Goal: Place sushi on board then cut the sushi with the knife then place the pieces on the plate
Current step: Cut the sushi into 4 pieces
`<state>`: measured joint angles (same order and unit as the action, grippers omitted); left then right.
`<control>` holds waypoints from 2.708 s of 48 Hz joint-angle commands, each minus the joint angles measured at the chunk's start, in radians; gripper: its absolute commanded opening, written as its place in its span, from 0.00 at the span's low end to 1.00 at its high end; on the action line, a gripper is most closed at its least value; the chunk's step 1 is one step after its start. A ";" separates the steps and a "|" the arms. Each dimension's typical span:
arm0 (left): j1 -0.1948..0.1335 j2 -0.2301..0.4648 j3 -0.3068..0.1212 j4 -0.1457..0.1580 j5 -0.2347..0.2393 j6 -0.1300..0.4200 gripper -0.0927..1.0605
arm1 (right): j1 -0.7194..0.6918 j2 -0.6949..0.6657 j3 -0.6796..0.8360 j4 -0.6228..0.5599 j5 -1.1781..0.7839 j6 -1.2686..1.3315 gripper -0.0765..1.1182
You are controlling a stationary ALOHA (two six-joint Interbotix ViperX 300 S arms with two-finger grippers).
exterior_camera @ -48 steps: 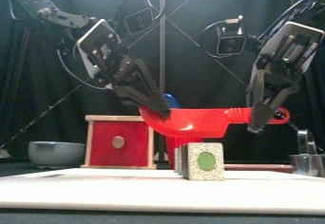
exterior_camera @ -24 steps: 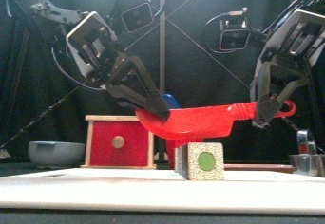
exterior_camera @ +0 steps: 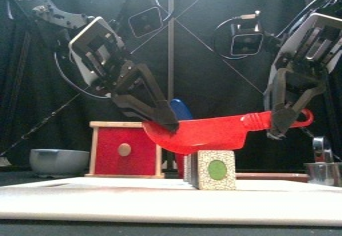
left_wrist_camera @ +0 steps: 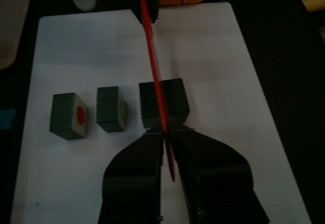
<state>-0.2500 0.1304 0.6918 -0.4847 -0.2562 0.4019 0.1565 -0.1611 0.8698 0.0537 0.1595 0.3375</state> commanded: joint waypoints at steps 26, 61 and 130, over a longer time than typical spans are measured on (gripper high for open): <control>-0.012 0.051 -0.029 -0.043 0.003 0.000 0.53 | 0.020 0.123 -0.028 0.023 -0.009 0.015 0.38; -0.049 0.026 -0.044 -0.074 0.066 0.000 0.53 | 0.077 0.123 -0.061 0.074 -0.005 0.015 0.38; 0.064 -0.167 -0.035 0.118 0.000 0.009 0.87 | 0.023 -0.413 0.118 0.023 0.147 0.037 0.38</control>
<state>-0.1948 -0.0046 0.6657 -0.3804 -0.2362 0.4096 0.1841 -0.5154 0.9725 0.0690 0.3083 0.3697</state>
